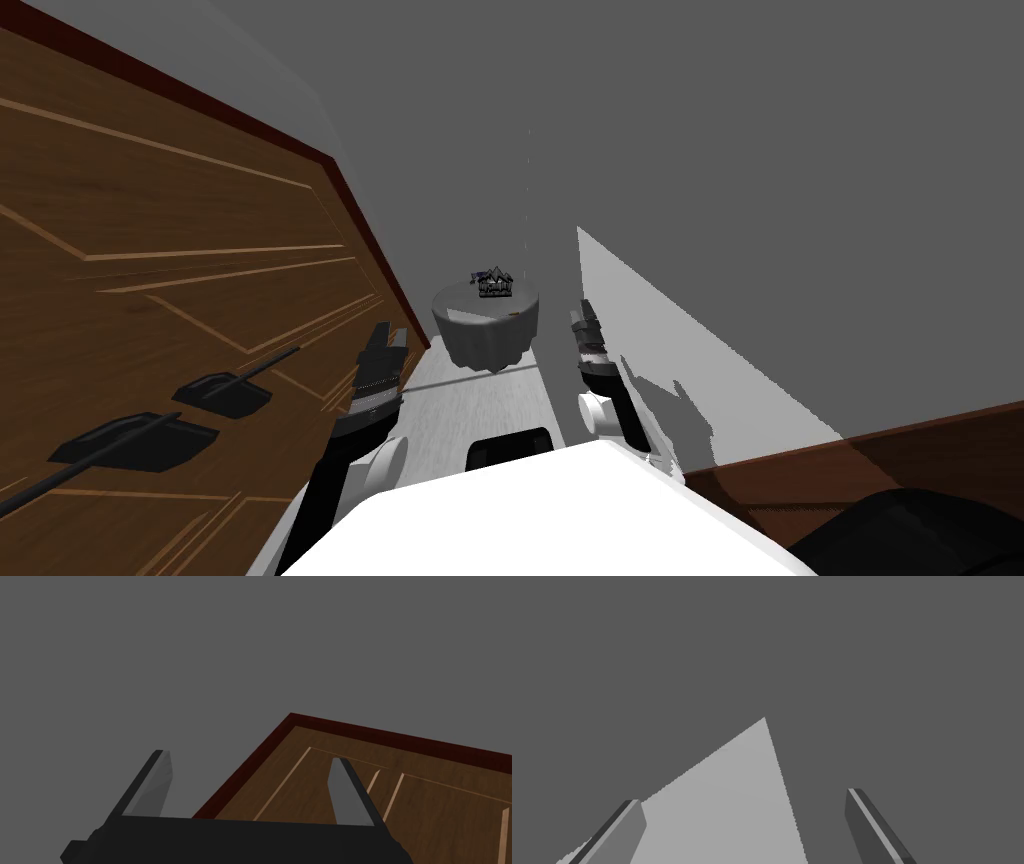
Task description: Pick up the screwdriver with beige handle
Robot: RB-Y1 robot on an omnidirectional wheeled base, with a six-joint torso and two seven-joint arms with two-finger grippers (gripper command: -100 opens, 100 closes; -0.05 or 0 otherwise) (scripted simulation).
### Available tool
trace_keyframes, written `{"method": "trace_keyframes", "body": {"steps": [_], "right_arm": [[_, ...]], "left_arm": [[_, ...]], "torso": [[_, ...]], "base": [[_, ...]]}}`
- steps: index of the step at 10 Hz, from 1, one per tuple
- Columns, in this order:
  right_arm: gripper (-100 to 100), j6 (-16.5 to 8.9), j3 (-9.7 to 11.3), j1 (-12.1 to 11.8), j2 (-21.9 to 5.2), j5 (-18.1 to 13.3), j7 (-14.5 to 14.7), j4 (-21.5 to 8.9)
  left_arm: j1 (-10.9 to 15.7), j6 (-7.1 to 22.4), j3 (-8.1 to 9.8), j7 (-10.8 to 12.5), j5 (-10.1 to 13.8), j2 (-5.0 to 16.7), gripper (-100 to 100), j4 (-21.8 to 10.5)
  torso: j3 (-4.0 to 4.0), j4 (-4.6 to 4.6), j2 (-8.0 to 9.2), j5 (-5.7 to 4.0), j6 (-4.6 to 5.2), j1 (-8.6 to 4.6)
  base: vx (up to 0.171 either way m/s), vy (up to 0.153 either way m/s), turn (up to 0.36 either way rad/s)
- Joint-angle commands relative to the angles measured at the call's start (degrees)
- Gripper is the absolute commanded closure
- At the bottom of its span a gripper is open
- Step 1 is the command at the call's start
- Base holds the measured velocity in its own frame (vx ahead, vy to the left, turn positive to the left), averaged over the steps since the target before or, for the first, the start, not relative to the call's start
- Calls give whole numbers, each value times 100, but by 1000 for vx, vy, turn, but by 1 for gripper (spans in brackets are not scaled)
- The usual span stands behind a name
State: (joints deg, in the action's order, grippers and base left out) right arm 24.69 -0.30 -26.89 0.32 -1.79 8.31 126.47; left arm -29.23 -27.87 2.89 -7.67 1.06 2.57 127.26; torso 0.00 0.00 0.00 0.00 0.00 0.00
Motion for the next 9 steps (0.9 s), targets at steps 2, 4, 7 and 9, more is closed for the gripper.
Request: {"method": "trace_keyframes", "body": {"steps": [2,4,7,9], "right_arm": [[-100,114,12,-28,-379,-126,-18,-3],[-100,276,32,-63,-729,-305,-41,-31],[-100,490,64,-107,-1203,-543,-68,-89],[-100,612,85,-131,-1462,-680,-81,-132]], "left_arm": [[0,0,0,0,0,0,0,0],[0,0,0,0,0,0,0,0],[1,0,0,0,0,0,0,0],[1,0,-1,0,0,0,0,0]], "torso": [[2,1,3,0,0,1],[7,3,12,1,0,6],[15,6,26,2,0,7],[18,7,32,3,0,12]], "base": [[-17,8,29],[-42,29,34],[-68,28,32],[-80,29,33]]}}
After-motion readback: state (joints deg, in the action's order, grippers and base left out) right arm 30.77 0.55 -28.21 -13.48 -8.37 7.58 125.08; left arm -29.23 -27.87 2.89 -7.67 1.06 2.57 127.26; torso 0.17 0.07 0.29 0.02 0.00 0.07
